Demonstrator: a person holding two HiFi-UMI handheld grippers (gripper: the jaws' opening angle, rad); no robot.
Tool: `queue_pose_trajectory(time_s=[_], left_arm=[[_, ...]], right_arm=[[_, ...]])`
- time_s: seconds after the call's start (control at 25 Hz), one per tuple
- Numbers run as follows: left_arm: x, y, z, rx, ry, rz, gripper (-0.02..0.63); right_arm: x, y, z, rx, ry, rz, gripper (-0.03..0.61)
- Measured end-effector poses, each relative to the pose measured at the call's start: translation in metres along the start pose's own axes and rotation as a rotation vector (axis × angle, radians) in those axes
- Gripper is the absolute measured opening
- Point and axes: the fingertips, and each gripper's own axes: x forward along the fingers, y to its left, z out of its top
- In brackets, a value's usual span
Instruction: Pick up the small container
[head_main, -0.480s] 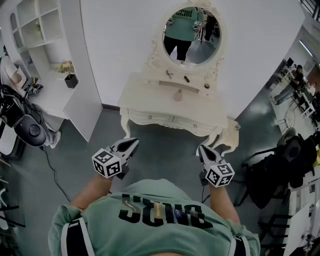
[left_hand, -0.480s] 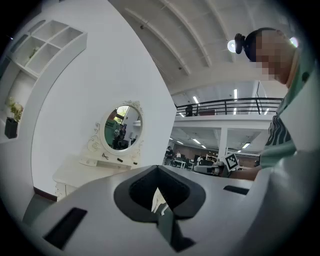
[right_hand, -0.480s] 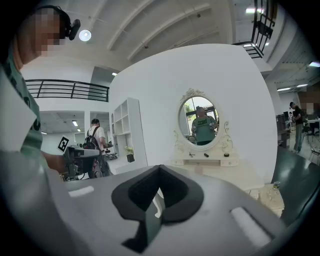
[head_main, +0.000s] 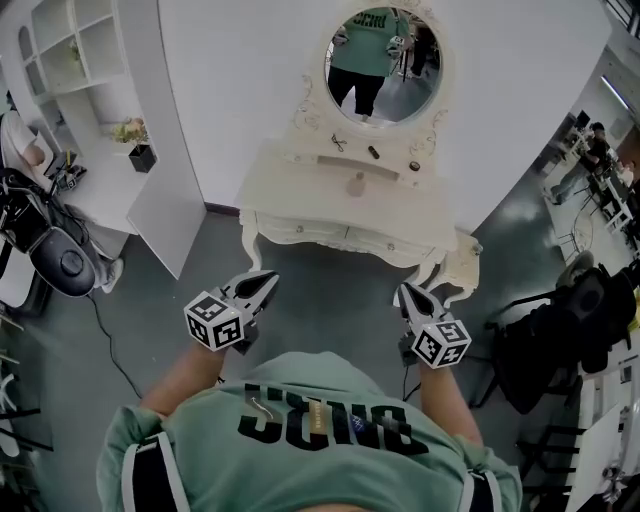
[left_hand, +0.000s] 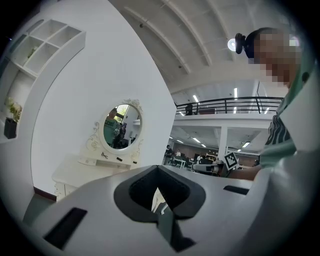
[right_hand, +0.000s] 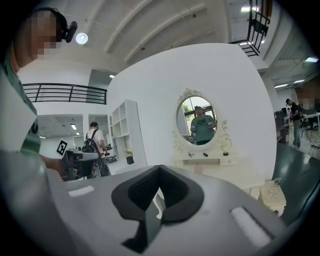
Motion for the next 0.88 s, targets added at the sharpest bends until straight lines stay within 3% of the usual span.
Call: queue_pose_trajectory(time_s=[0.68,0.88], left_arm=[[0.08,-0.067,-0.022,-0.038,-0.019,0.002,0.002],[0.097,-0.057,-0.028,-0.044,0.004,0.001,0.002]], right_arm=[[-0.042,-0.054,0.002,-0.06,0.054,0.083,0.009],[-0.028,-0.074,-0.008,-0.047,0.074,0.079,0.009]])
